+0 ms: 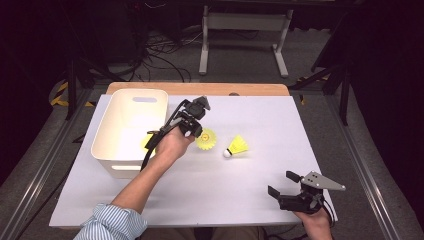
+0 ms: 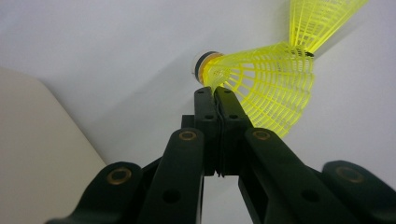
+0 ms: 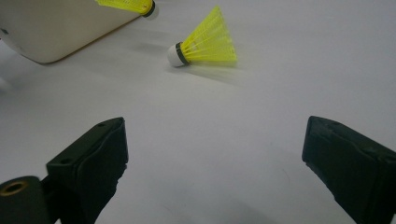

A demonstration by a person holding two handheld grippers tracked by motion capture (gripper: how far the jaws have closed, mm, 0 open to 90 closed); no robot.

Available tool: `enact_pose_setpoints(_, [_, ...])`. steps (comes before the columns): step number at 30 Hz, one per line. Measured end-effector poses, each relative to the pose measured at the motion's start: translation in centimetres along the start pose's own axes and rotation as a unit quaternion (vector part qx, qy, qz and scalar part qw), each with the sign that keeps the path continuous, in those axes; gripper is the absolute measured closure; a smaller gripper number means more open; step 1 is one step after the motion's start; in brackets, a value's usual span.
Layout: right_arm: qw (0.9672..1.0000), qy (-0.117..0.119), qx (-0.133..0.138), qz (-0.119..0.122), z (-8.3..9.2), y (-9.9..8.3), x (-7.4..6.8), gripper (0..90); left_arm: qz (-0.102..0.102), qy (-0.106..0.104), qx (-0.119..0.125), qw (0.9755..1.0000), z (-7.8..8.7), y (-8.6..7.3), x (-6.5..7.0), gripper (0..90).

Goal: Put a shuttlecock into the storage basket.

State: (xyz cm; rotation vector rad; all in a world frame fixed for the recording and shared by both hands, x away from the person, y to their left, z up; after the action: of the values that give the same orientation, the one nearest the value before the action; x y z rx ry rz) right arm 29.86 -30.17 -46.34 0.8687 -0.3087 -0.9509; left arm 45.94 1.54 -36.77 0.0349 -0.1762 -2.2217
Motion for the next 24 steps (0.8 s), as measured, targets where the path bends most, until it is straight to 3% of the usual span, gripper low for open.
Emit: enact_pose_setpoints(24, [1.0000, 0.002, -0.001, 0.001, -0.1, 0.0, 0.0, 7.3, -0.002, 0.004, 0.015, 0.9999, 2.2, -1.5, -0.4, 88.9])
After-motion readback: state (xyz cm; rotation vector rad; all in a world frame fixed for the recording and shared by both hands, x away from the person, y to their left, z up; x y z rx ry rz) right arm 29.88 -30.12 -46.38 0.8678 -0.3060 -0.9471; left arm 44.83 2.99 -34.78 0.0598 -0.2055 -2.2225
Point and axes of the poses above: each handheld gripper's, and its own axes: z roughly backward along the jaws, y roughly out of its top, x roughly to its right, the point moved 3 cm from there along -z, roughly forward along the jaws, and after that the axes turned 13 degrees about -x, right-handed, at the moved point
